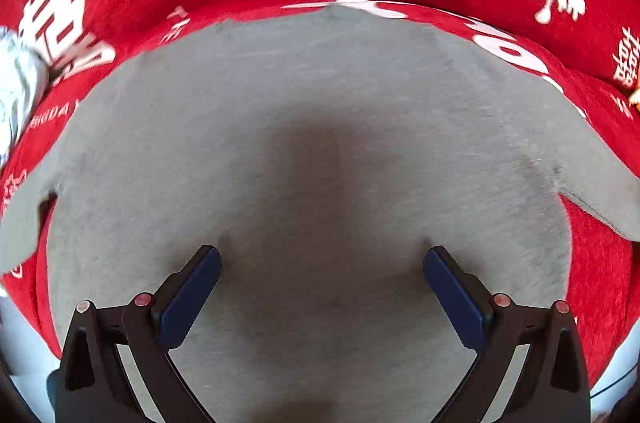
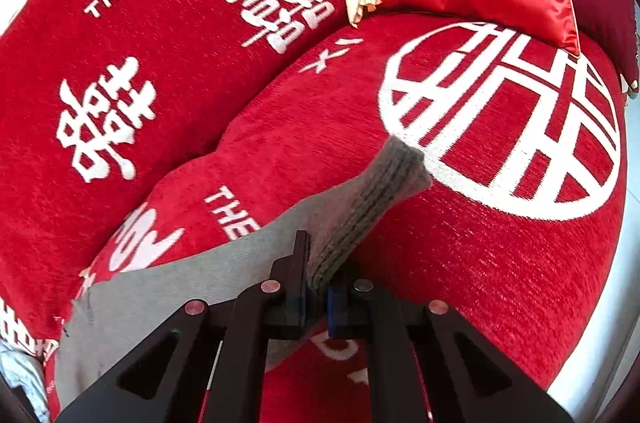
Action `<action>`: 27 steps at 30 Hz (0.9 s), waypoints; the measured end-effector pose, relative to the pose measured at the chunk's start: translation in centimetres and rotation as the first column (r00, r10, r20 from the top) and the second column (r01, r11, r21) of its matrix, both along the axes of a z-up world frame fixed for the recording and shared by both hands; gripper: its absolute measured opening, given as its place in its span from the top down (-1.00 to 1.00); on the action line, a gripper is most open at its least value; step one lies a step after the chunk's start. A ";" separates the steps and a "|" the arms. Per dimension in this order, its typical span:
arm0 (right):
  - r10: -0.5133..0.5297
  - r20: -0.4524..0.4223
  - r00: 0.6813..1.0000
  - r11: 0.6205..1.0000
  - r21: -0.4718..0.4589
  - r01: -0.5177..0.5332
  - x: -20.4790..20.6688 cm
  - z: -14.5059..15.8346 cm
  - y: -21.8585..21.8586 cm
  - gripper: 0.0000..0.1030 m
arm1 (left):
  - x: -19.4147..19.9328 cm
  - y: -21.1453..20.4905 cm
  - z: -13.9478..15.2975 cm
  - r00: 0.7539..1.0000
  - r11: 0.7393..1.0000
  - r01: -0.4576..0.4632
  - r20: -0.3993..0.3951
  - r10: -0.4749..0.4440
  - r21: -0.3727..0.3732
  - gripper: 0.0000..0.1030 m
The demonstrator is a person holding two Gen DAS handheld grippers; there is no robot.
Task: Fold small clothes
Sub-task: 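Close the right tool on the sleeve cuff, then carry the held sleeve with the right tool across the sweater body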
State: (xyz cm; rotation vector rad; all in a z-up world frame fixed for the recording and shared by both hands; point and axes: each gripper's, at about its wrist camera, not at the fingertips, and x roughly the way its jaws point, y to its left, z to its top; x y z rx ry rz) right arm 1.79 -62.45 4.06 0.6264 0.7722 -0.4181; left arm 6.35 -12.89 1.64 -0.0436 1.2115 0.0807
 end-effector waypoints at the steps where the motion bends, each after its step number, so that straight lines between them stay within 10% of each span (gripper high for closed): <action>1: 0.000 0.002 1.000 1.000 0.000 0.000 -0.1 0.4 0.2 0.86 | -0.3 0.7 0.0 1.000 1.000 -0.010 0.000 0.010 -0.007 -0.99; 27: 0.102 0.046 0.994 0.991 -0.091 -0.098 1.6 10.8 12.1 0.86 | -5.8 11.2 1.4 0.992 0.988 -0.060 0.102 0.076 -0.143 -0.99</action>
